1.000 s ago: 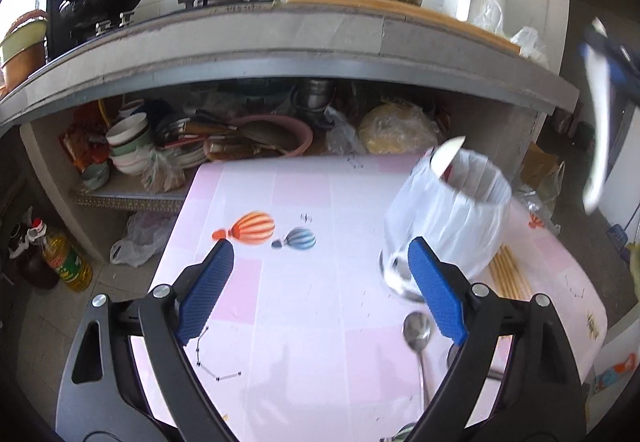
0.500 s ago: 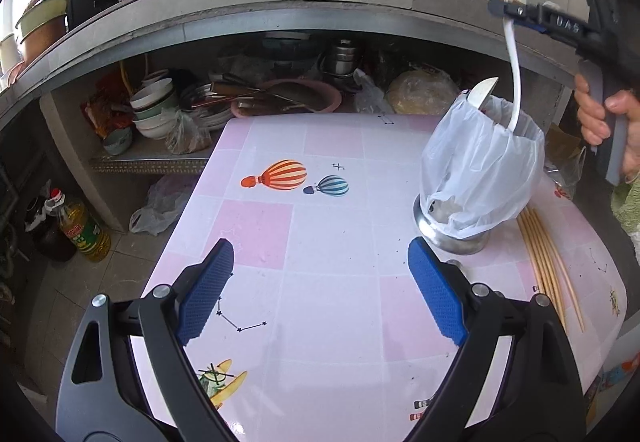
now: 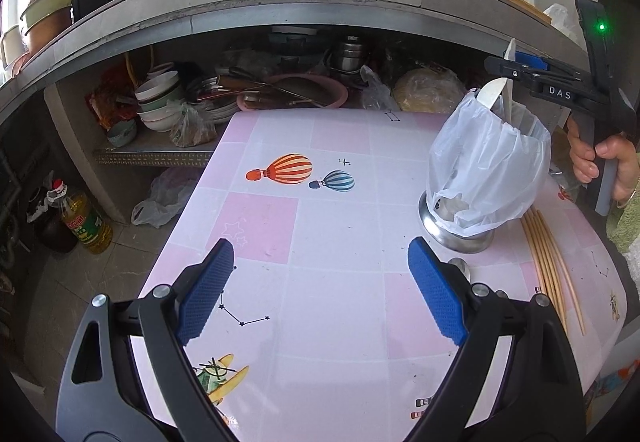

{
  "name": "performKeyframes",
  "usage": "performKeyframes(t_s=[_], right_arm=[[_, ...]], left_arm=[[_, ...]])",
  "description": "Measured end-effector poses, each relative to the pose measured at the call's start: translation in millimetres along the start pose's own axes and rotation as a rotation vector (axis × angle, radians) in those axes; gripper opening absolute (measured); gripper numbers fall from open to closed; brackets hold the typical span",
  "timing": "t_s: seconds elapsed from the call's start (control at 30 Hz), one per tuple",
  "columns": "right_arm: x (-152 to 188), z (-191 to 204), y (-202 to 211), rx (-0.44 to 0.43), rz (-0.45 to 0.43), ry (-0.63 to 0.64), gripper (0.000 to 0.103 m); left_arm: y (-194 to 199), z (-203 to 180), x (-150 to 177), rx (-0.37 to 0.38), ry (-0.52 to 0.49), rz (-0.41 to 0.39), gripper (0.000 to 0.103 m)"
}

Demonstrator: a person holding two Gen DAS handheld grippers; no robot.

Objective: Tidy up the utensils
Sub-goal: 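Carry the rice paddle to the steel holder and release it inside with the right gripper, then move the left gripper down toward the steel spoon on the table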

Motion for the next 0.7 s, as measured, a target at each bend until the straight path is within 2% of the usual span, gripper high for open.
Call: performKeyframes(t_s=[0.3, 0.7], right_arm=[[0, -6, 10, -0.038, 0.005, -0.065, 0.079], [-10, -11, 16, -0.102, -0.002, -0.157, 0.083]], left_arm=[[1, -3, 2, 0.006, -0.001, 0.002, 0.085], [3, -1, 3, 0.012, 0.006, 0.002, 0.085]])
Point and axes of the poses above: each gripper's, at about its wrist camera, not at the fingertips, and y roughly against the way its jaws point, z to its left, x to its underside, the point moved 7 cm from there along -y, roughly the way its jaws point, and after that the axes turned 2 degrees about x, right-handed, at the moved point
